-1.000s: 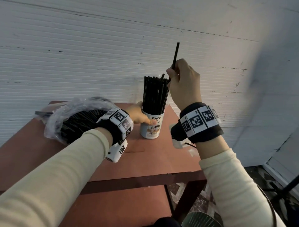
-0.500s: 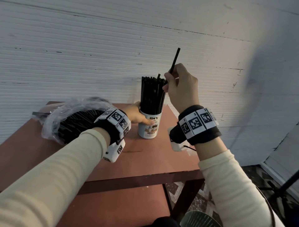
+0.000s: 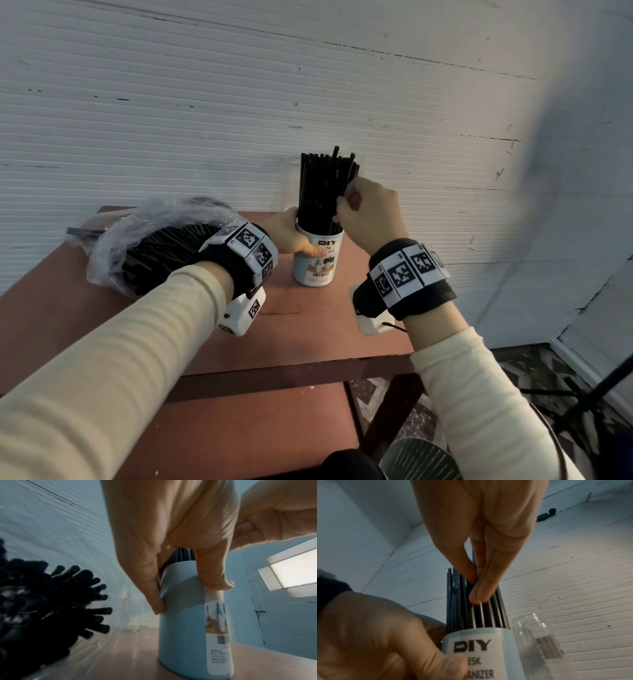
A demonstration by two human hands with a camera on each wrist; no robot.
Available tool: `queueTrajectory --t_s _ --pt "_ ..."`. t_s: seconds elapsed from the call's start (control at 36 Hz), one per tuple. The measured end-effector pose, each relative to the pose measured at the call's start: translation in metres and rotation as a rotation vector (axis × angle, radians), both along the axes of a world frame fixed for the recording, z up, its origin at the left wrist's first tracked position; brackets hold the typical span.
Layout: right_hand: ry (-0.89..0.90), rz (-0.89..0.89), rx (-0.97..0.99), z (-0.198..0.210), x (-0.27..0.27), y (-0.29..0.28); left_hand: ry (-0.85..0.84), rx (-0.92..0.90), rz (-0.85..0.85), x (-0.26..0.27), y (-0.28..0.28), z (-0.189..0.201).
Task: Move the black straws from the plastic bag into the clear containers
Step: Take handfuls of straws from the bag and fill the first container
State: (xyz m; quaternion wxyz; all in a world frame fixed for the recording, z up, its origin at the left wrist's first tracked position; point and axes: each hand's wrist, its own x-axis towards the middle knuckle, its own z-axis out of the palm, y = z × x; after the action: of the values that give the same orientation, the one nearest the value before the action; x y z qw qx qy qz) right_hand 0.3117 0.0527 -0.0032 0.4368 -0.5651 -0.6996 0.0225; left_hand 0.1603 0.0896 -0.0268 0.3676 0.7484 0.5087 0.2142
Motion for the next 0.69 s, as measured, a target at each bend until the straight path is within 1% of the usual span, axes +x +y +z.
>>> queueTrajectory --t_s 0.06,0.11,0.19,0.25,0.33,0.36,0.42,0.56,0.69 --pt "-0.072 -0.027 -0.096 -0.006 0.001 0.003 -0.005 0.019 -0.013 0.001 -0.001 0.001" --pt "-0.07 -0.034 -0.107 -0.009 0.002 0.004 -0.014 0.038 -0.01 0.001 -0.002 0.001" --pt "-0.1 -0.043 -0.089 -0.006 0.005 0.004 -0.015 0.018 -0.002 0.001 -0.002 0.001" --pt "-0.077 -0.028 0.02 0.001 0.006 0.002 -0.015 0.001 0.008 0.0 -0.001 0.0" --pt "0.073 0.034 0.256 0.012 0.0 -0.005 -0.028 -0.005 0.078 0.0 0.001 -0.003" --pt "0.099 0.057 0.313 0.015 -0.002 -0.006 -0.03 -0.009 0.096 0.0 0.001 -0.004" --pt "0.098 0.095 0.387 0.02 -0.007 -0.007 -0.037 -0.021 0.112 0.001 0.003 -0.005" --pt "0.016 0.105 0.457 0.023 -0.017 -0.002 -0.033 -0.028 0.142 0.0 0.004 -0.007" --pt "-0.107 0.019 0.458 0.012 -0.021 0.0 -0.013 -0.014 0.144 0.0 0.005 -0.008"
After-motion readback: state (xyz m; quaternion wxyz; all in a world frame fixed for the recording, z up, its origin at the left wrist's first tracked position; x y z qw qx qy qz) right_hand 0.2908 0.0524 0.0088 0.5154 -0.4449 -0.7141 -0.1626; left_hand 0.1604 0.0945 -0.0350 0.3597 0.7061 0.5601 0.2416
